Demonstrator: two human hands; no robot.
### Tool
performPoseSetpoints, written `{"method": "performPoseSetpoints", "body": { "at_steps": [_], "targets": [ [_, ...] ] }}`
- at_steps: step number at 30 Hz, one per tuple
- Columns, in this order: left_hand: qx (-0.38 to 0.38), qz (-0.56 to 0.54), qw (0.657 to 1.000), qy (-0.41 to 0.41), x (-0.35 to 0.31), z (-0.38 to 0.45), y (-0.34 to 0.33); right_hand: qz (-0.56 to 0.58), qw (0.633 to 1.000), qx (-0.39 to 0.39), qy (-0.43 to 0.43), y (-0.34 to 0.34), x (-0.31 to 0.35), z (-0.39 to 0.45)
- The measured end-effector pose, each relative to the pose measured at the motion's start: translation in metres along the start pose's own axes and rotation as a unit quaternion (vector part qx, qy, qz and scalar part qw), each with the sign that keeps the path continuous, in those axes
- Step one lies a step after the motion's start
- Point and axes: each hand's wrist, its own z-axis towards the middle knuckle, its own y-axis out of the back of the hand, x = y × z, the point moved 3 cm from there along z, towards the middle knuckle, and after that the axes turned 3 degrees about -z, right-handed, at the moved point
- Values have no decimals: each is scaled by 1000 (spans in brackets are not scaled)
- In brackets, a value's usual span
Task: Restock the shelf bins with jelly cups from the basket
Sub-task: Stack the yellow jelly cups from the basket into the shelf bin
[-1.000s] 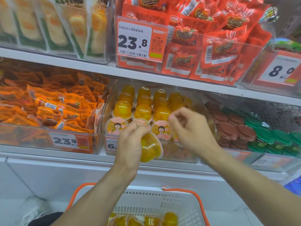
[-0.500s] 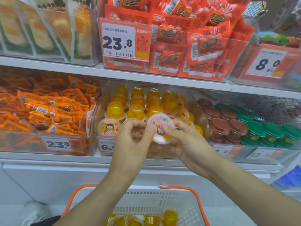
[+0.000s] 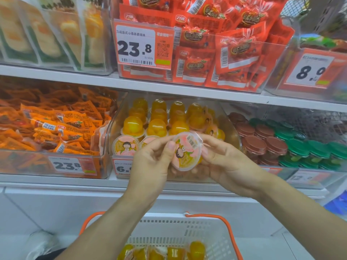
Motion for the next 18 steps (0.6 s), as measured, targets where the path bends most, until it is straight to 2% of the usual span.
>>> {"method": "performPoseSetpoints", "body": {
  "at_steps": [3, 6, 8, 11, 13, 15, 18],
  "targets": [
    [10, 33, 998, -55, -6, 2, 1, 21, 1000, -1, -4, 3, 6, 0],
    [49, 53, 995, -64, -8, 0, -1, -11, 999, -31, 9, 9, 13, 0],
    [48, 153, 983, -92, -6, 0, 2, -33, 996, -71, 49, 16, 24, 2],
    [77, 344, 924, -145, -2, 1, 6, -119, 972, -161, 126, 34, 41, 8],
    [117, 415, 890, -147, 5, -1, 6, -258, 922, -240, 159, 47, 45, 16],
    [142, 450, 869, -146, 12, -3, 6, -387, 858, -299, 155, 58, 43, 29],
    [146, 468, 859, -146, 16, -3, 3, -551, 763, -308, 141, 69, 34, 47]
  ]
}}
